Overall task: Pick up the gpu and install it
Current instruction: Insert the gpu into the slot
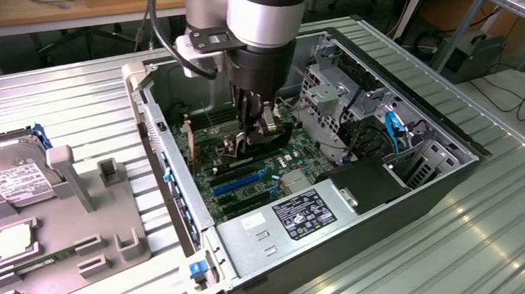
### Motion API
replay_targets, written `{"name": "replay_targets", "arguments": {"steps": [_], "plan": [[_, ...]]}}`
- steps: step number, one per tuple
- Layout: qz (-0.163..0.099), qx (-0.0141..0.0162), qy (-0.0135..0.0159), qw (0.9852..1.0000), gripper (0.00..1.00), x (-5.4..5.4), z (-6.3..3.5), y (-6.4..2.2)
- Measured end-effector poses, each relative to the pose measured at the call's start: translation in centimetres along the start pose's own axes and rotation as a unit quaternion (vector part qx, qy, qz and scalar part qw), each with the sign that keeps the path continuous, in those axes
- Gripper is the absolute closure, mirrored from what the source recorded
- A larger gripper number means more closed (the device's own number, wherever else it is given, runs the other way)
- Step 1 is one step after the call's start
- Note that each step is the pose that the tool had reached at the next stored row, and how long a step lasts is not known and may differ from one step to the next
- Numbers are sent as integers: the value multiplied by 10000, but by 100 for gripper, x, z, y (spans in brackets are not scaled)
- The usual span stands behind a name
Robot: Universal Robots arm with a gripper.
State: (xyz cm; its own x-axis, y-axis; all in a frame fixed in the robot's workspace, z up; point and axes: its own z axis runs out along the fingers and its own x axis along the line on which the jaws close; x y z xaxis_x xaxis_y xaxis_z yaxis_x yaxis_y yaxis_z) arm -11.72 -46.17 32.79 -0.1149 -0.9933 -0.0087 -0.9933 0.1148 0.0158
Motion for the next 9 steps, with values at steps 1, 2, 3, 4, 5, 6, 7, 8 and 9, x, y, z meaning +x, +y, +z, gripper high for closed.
{"name": "replay_targets", "arguments": {"steps": [1,2,3,4,5,6,7,8,9], "plan": [[-5,0,0,10000,71,1,21,0],[-9,0,1,10000,71,1,38,0],[-14,0,0,10000,71,2,61,0],[-17,0,0,10000,71,2,77,-1],[-19,0,0,10000,71,2,97,-1],[-22,0,0,10000,71,2,116,-2],[-24,0,1,10000,71,3,136,-2],[-28,0,-1,10000,71,3,174,-3],[-30,-1,-3,10000,71,3,192,-3]]}}
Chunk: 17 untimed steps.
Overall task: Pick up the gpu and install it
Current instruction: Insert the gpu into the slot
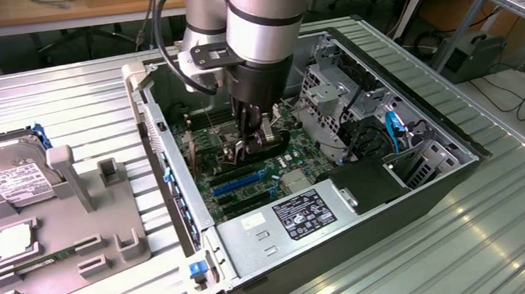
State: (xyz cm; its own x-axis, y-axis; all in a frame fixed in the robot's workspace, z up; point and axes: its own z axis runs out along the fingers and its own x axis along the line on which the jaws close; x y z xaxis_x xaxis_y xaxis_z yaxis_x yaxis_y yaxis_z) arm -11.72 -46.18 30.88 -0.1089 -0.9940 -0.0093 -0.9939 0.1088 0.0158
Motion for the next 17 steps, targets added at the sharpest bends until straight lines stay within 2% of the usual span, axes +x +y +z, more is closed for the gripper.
{"name": "replay_targets", "arguments": {"steps": [9,17], "plan": [[-40,-3,-25,10000,71,2,162,1],[-88,-7,-58,9999,71,9,291,52]]}}
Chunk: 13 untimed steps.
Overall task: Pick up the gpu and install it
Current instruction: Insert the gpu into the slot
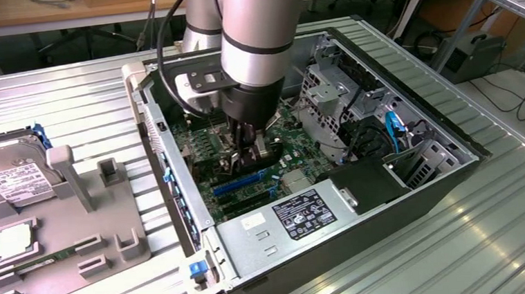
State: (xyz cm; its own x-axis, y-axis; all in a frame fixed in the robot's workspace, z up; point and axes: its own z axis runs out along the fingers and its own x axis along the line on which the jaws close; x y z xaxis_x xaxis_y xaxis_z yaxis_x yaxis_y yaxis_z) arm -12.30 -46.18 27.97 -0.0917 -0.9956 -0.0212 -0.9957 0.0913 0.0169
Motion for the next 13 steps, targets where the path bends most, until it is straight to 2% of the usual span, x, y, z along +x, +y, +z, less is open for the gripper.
{"name": "replay_targets", "arguments": {"steps": [5,11,12,13], "plan": [[-20,-1,-14,10000,71,1,73,0],[-139,12,-19,9999,71,2,120,-1],[-160,11,-30,9999,71,3,130,0],[-176,8,-56,9998,71,3,146,-1]]}}
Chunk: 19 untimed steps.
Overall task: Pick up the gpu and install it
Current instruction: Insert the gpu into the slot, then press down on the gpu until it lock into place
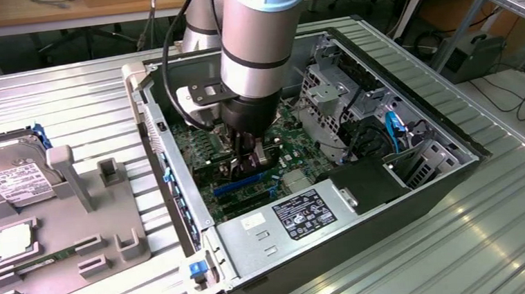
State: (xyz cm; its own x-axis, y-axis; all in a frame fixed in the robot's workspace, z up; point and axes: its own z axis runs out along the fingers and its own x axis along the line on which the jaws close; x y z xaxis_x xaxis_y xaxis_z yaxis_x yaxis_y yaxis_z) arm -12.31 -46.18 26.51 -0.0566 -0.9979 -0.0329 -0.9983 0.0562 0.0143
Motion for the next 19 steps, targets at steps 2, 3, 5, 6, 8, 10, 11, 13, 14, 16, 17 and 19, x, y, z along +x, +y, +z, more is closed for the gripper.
{"name": "replay_targets", "arguments": {"steps": [2,3,5,6,8,10,11,13,14,16,17,19], "plan": [[-2,0,-25,10000,71,0,27,-1],[-1,-1,-25,10000,71,1,45,-1],[-2,-1,-24,10000,71,2,72,-2],[-2,-1,-24,10000,71,3,79,-2],[-2,-1,-24,10000,71,8,81,-2],[-2,-5,-25,10000,71,22,82,-2],[-2,-7,-25,10000,71,25,82,0],[-1,-12,-24,10000,71,26,82,4],[-2,-13,-24,10000,71,27,84,7],[4,-13,-25,10000,71,29,124,17],[6,-15,-43,10000,71,30,139,20],[8,-18,-65,10000,71,29,146,22]]}}
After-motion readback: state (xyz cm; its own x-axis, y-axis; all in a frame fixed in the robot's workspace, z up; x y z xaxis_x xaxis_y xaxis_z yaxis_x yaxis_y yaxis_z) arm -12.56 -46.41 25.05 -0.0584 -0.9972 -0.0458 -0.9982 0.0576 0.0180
